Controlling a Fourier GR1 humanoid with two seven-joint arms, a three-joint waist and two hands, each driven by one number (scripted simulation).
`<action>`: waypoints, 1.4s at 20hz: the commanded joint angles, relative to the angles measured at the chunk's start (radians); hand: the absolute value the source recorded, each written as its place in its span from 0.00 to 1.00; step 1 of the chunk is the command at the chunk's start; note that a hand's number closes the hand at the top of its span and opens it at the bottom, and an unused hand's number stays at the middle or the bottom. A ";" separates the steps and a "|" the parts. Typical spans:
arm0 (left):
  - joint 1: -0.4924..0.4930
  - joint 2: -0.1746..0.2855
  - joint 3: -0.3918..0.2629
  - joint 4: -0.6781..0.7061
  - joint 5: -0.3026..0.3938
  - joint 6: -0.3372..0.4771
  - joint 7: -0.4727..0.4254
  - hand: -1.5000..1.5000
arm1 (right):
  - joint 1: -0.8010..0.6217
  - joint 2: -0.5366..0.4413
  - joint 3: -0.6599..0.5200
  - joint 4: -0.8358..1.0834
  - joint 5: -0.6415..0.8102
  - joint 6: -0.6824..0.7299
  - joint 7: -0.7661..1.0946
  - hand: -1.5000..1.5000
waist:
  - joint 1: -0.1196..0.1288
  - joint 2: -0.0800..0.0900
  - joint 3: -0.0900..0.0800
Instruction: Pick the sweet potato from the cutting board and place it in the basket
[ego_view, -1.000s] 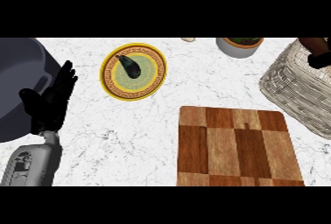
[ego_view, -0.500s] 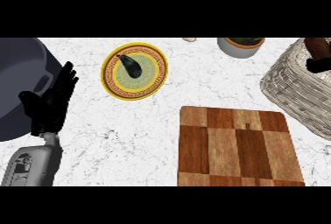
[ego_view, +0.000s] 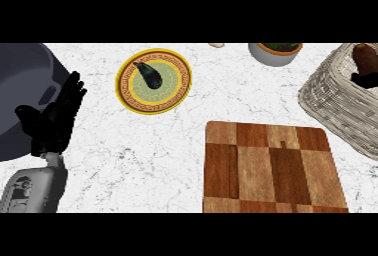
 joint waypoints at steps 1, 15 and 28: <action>-0.046 0.009 0.014 0.043 0.010 -0.009 -0.004 0.50 | 0.008 0.010 -0.008 0.009 -0.007 0.023 -0.002 1.00 | 0.000 0.007 0.002; 0.007 0.017 0.004 -0.016 0.003 -0.019 -0.002 0.50 | 0.038 -0.010 -0.048 0.034 -0.052 0.109 0.118 1.00 | 0.010 0.004 0.002; -0.014 0.021 0.025 0.019 -0.012 0.010 0.004 0.50 | 0.018 0.007 -0.316 -0.116 -0.322 -0.103 -0.009 0.00 | -0.031 -0.007 0.001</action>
